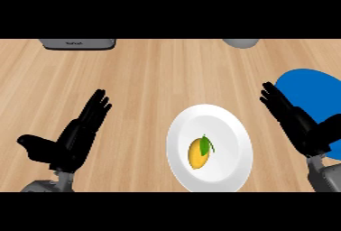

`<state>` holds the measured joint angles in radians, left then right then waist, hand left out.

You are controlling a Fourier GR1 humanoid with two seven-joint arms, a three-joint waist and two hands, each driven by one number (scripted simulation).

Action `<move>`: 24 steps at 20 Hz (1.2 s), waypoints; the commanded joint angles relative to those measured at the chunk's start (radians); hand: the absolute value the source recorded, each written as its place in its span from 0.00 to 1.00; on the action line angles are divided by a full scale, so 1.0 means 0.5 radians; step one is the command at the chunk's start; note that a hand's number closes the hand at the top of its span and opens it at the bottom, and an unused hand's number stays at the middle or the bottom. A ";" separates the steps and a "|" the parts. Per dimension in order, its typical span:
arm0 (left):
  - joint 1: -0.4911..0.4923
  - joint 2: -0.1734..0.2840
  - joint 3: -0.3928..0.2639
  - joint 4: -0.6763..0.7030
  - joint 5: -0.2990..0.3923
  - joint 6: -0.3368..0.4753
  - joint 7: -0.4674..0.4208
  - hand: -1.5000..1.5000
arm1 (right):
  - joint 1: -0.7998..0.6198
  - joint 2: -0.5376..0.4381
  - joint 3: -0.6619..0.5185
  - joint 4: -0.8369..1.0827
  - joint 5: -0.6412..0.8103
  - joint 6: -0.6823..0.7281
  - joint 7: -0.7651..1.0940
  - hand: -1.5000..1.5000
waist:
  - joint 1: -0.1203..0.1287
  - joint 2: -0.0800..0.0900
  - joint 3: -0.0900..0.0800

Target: Pick the lemon from the plate and place it in the plate

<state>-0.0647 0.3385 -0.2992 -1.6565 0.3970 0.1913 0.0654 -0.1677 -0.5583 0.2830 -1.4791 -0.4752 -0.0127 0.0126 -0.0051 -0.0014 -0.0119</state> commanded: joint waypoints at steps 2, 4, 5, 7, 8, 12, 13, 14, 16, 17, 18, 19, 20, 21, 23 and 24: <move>-0.009 0.063 0.094 0.128 -0.107 0.063 0.071 0.50 | -0.075 0.134 -0.018 -0.209 0.015 -0.130 0.118 1.00 | 0.009 0.000 0.023; 0.033 0.071 0.072 0.213 -0.274 0.264 0.090 0.50 | -0.145 0.323 0.107 -0.402 0.079 -0.353 0.166 1.00 | 0.014 -0.009 0.022; 0.058 0.136 0.109 0.297 -0.294 0.272 0.129 0.50 | -0.144 0.426 0.152 -0.445 0.102 -0.400 0.093 1.00 | 0.016 -0.008 0.022; 0.090 0.121 0.087 0.295 -0.241 0.219 0.127 0.50 | -0.239 -0.314 0.168 -0.257 0.747 -0.273 0.084 1.00 | 0.013 -0.058 -0.066; 0.099 0.138 0.108 0.316 -0.250 0.242 0.140 0.50 | -0.257 -0.399 0.162 -0.241 0.913 -0.358 0.072 1.00 | -0.004 -0.061 -0.051; 0.121 0.110 0.123 0.372 -0.287 0.327 0.164 0.50 | 0.062 -0.009 0.332 -0.384 1.276 -1.016 0.050 1.00 | -0.084 -0.025 0.022; 0.133 0.110 0.117 0.355 -0.292 0.342 0.189 0.50 | 0.187 0.218 0.311 -0.366 1.126 -1.115 -0.077 1.00 | -0.077 -0.016 0.031; 0.072 0.117 0.135 0.349 -0.312 0.368 0.196 0.50 | 0.231 0.372 0.244 -0.349 0.931 -1.144 -0.106 1.00 | -0.086 -0.007 0.036; 0.086 0.089 0.124 0.378 -0.289 0.345 0.188 0.50 | 0.316 0.621 0.308 -0.425 0.712 -1.070 -0.429 0.00 | -0.060 0.005 0.043; 0.086 0.079 0.110 0.419 -0.309 0.340 0.172 0.50 | 0.398 0.637 0.406 -0.434 0.772 -1.030 -0.619 0.00 | -0.041 0.004 0.034; -0.006 0.076 0.109 0.406 -0.311 0.339 0.244 0.50 | 0.397 0.639 0.419 -0.290 0.768 -0.932 -0.839 0.00 | -0.016 0.011 0.033; 0.016 0.081 0.105 0.380 -0.333 0.356 0.270 0.50 | 0.449 0.614 0.535 -0.252 0.852 -0.875 -0.879 0.00 | 0.000 0.005 0.029; 0.006 -0.002 0.084 0.571 -0.360 0.290 0.066 0.50 | 0.362 0.541 0.537 -0.131 0.936 -0.817 -0.858 0.00 | 0.002 0.009 0.024; 0.109 0.062 0.092 0.342 -0.338 0.330 0.191 0.50 | 0.469 0.371 0.600 -0.212 1.057 -0.807 -0.787 0.00 | 0.011 -0.001 0.025; 0.108 0.088 0.092 0.359 -0.329 0.248 0.171 0.50 | 0.356 0.330 0.642 -0.174 1.277 -0.907 -0.562 0.00 | 0.020 -0.001 0.022; 0.052 0.069 0.089 0.407 -0.368 0.297 0.203 0.50 | 0.285 0.220 0.590 -0.203 1.316 -0.868 -0.414 0.00 | 0.012 0.000 0.021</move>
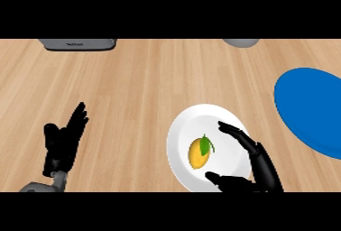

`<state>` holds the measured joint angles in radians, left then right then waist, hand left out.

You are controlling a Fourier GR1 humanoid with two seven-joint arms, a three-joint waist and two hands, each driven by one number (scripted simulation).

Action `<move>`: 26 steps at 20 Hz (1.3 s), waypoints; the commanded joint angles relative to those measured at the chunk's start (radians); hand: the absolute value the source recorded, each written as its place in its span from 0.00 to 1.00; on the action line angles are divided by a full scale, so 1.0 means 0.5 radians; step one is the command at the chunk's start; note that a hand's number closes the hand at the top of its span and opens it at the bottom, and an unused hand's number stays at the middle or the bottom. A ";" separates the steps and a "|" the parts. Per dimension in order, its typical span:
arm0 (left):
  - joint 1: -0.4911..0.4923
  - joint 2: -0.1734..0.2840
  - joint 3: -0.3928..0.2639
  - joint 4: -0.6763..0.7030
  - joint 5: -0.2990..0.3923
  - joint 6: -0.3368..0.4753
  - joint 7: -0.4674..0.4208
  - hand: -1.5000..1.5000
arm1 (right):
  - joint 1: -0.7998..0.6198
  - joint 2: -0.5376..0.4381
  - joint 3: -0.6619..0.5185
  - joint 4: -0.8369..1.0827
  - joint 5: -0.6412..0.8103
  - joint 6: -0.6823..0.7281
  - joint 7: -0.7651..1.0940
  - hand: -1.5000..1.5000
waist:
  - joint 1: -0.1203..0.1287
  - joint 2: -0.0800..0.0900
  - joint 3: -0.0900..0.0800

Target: Pick the lemon from the plate and place it in the plate

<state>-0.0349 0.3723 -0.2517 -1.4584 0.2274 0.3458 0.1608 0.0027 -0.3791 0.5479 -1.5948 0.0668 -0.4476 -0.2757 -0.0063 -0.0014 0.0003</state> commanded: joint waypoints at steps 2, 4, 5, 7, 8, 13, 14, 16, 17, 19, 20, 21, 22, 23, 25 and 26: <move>0.042 -0.110 -0.073 0.066 -0.106 0.096 -0.065 0.50 | -0.027 -0.309 0.090 -0.132 0.440 -0.047 0.396 0.00 | -0.011 -0.008 -0.008; 0.069 -0.056 -0.038 0.004 -0.071 0.042 -0.054 0.50 | -0.198 -0.334 0.086 -0.116 0.573 0.019 0.704 0.00 | 0.022 -0.005 -0.008; -0.102 -0.074 -0.009 0.085 -0.067 0.047 0.031 0.50 | -0.237 -0.342 0.149 -0.197 0.656 0.076 0.851 0.00 | -0.005 -0.002 -0.009; -0.036 -0.042 0.026 0.070 -0.039 -0.007 -0.037 0.50 | -0.268 -0.361 0.224 -0.246 0.801 0.173 1.068 0.00 | 0.011 -0.003 -0.008; -0.003 -0.002 0.027 0.002 -0.040 -0.001 0.033 0.50 | -0.223 -0.422 0.263 -0.436 0.825 0.265 1.245 0.00 | 0.002 -0.012 -0.009; -0.084 -0.057 0.024 0.067 -0.061 -0.009 0.046 0.50 | -0.501 -0.378 0.306 -0.397 0.703 0.810 1.614 0.00 | 0.024 0.003 -0.005; 0.040 -0.083 -0.036 -0.030 -0.098 0.033 0.035 0.50 | -0.461 -0.412 0.303 -0.492 0.643 0.894 1.699 0.00 | 0.027 -0.003 -0.004; -0.030 -0.087 0.011 0.049 -0.095 -0.001 -0.017 0.50 | -0.608 -0.263 0.345 -0.405 0.650 1.024 1.869 0.00 | 0.032 0.003 -0.004; -0.015 -0.131 -0.011 0.059 -0.123 0.021 -0.033 0.50 | -0.581 -0.275 0.281 -0.344 0.578 1.067 1.811 0.00 | 0.026 0.004 -0.002; -0.034 -0.060 0.102 0.136 -0.064 -0.100 -0.082 0.50 | -0.653 -0.199 0.242 -0.444 0.548 1.203 1.993 0.00 | 0.019 0.002 -0.002; 0.018 -0.073 0.063 -0.011 -0.089 -0.060 0.008 0.50 | -0.729 -0.118 0.228 -0.413 0.553 1.262 2.078 0.00 | 0.027 0.001 -0.002; -0.024 -0.162 -0.040 -0.085 -0.202 0.107 0.167 0.50 | -0.712 -0.043 0.310 -0.335 0.627 1.231 2.100 0.00 | 0.027 0.001 -0.001; 0.089 -0.153 -0.022 -0.140 -0.177 0.025 0.106 0.50 | -0.640 -0.094 0.199 -0.350 0.598 1.286 1.995 0.00 | 0.023 0.001 -0.001; 0.002 -0.140 0.016 -0.015 -0.210 0.009 0.076 0.50 | -0.735 -0.009 0.147 -0.057 0.625 1.257 1.847 0.00 | 0.026 0.005 0.000; -0.130 -0.190 0.107 0.123 -0.201 -0.061 0.060 0.50 | -0.664 0.084 0.155 -0.137 0.732 1.311 1.896 0.00 | 0.014 0.003 -0.001; -0.047 -0.160 0.108 -0.010 -0.216 -0.048 0.130 0.50 | -0.712 0.113 0.101 -0.023 0.752 1.340 1.840 0.00 | 0.021 0.003 0.000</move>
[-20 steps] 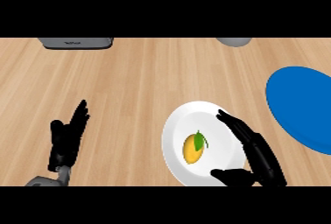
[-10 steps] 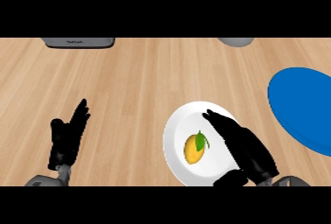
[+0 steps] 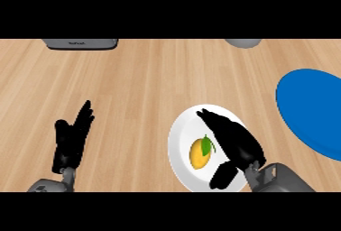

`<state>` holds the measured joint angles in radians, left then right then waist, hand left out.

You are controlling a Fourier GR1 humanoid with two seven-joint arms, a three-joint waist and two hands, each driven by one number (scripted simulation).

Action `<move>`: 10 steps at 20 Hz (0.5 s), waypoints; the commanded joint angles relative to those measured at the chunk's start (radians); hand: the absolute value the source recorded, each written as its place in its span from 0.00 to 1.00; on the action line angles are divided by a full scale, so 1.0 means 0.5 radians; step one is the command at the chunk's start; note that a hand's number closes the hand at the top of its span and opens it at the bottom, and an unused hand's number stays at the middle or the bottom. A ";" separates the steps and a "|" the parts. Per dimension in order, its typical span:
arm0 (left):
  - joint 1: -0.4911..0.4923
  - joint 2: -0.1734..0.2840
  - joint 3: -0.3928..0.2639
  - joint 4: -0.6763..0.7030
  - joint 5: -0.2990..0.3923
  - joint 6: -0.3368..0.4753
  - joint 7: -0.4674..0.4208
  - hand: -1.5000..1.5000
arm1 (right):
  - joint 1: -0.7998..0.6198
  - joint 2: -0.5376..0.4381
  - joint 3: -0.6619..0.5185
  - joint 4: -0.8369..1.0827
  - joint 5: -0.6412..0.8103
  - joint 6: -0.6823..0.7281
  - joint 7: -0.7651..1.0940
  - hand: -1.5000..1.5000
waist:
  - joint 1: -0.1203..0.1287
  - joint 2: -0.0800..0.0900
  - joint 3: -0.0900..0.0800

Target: Pick the lemon from the plate and place it in the plate

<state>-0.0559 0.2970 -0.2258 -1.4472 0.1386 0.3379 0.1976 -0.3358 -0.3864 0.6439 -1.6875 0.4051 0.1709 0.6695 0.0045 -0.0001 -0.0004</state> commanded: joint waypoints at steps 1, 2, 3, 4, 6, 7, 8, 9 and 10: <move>-0.024 0.008 0.102 0.021 -0.022 -0.107 0.025 0.50 | 0.083 0.102 -0.075 -0.019 0.084 0.153 0.042 0.00 | -0.008 -0.001 0.001; -0.028 -0.027 0.098 -0.021 -0.044 -0.102 0.045 0.50 | 0.054 0.208 -0.060 0.105 0.182 0.115 -0.026 0.00 | -0.004 0.000 0.001; 0.092 -0.104 0.023 -0.051 -0.113 -0.002 -0.009 0.50 | 0.093 0.202 -0.042 0.122 0.188 0.116 -0.051 0.00 | -0.003 -0.001 0.001; -0.152 -0.056 0.160 0.146 -0.074 -0.105 -0.001 0.50 | 0.082 0.211 -0.076 0.054 0.191 0.182 -0.012 0.00 | -0.011 0.000 0.001; 0.080 -0.105 0.094 -0.078 -0.146 -0.058 0.010 0.50 | 0.170 0.222 -0.119 0.077 0.267 0.183 -0.142 0.00 | -0.004 -0.001 0.001; 0.031 -0.117 0.106 0.014 -0.139 -0.100 -0.006 0.50 | 0.144 0.198 -0.139 0.154 0.272 0.239 -0.211 0.00 | -0.005 0.000 0.001; -0.037 -0.119 0.151 0.034 -0.142 -0.142 0.052 0.50 | 0.131 0.244 -0.223 0.153 0.279 0.277 -0.231 0.00 | -0.007 0.000 0.001; -0.006 -0.114 0.177 0.041 -0.112 -0.192 -0.021 0.50 | 0.085 0.359 -0.166 0.160 0.329 0.294 -0.094 0.00 | -0.005 0.000 0.001; 0.044 -0.097 0.161 -0.016 -0.160 -0.187 0.019 0.50 | 0.223 0.334 -0.126 0.124 0.379 0.240 -0.171 0.00 | -0.006 -0.001 0.001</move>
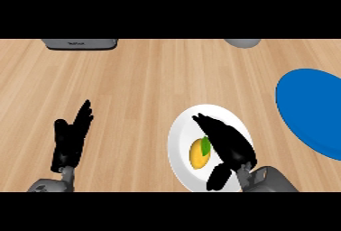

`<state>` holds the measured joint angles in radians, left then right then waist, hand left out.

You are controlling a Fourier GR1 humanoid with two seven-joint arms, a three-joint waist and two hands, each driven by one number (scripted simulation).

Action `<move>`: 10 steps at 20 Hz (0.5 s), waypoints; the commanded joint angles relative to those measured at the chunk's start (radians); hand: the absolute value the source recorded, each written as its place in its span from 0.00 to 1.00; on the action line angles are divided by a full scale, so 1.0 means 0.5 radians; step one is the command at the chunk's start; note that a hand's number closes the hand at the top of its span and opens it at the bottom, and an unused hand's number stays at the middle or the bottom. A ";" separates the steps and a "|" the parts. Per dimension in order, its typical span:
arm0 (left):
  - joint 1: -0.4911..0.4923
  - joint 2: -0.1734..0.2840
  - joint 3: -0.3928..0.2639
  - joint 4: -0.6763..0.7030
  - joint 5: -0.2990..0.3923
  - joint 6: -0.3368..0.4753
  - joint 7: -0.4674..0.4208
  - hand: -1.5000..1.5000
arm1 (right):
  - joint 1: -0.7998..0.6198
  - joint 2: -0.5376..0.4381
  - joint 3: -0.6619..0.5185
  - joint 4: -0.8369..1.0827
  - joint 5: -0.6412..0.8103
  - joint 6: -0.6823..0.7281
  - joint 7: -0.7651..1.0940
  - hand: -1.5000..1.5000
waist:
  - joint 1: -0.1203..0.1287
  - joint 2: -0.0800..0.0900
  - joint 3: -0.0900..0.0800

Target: Pick the lemon from the plate and place it in the plate

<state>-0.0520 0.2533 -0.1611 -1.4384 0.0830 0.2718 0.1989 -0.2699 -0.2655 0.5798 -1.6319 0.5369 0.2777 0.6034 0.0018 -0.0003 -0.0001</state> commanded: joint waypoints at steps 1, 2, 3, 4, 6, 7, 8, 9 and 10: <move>0.144 -0.050 0.004 -0.076 -0.064 -0.027 -0.073 0.50 | 0.096 0.100 -0.047 0.081 0.092 0.005 -0.094 0.00 | 0.002 0.000 0.000; 0.079 -0.054 0.046 -0.090 -0.073 -0.030 0.010 0.50 | -0.044 0.152 -0.129 0.172 0.099 0.117 -0.114 0.00 | 0.004 0.000 0.000; 0.110 -0.050 0.038 -0.184 -0.103 -0.014 0.111 0.50 | 0.137 0.113 -0.083 0.000 0.146 0.092 -0.077 0.00 | 0.000 -0.001 0.000; 0.001 -0.048 0.097 -0.105 -0.089 -0.046 0.110 0.50 | 0.172 0.108 -0.090 0.026 0.173 0.066 -0.145 0.00 | -0.003 0.000 0.000; 0.029 -0.114 0.064 -0.065 -0.128 -0.069 0.069 0.50 | 0.094 0.133 -0.206 0.138 0.195 0.099 -0.246 0.00 | -0.001 0.000 0.000; -0.009 -0.129 0.118 0.098 -0.103 -0.110 -0.073 0.50 | 0.038 0.225 -0.164 0.213 0.243 0.119 -0.173 0.00 | -0.001 0.001 0.000; 0.063 -0.108 0.056 -0.160 -0.143 -0.062 0.132 0.50 | 0.090 0.321 -0.077 0.270 0.328 -0.039 -0.176 0.00 | 0.003 0.000 0.001; 0.028 -0.121 0.139 0.034 -0.134 -0.130 -0.008 0.50 | 0.135 0.261 -0.145 0.141 0.300 0.126 -0.162 0.00 | -0.002 0.000 0.000; 0.147 -0.109 0.083 -0.255 -0.152 -0.062 0.127 0.50 | 0.062 0.218 -0.203 0.324 0.297 0.090 -0.276 0.00 | 0.006 0.000 0.001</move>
<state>-0.0230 0.2065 -0.1202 -1.4821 0.0267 0.2354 0.2262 -0.2306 -0.1638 0.5128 -1.5403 0.6544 0.3137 0.5172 0.0023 -0.0004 0.0000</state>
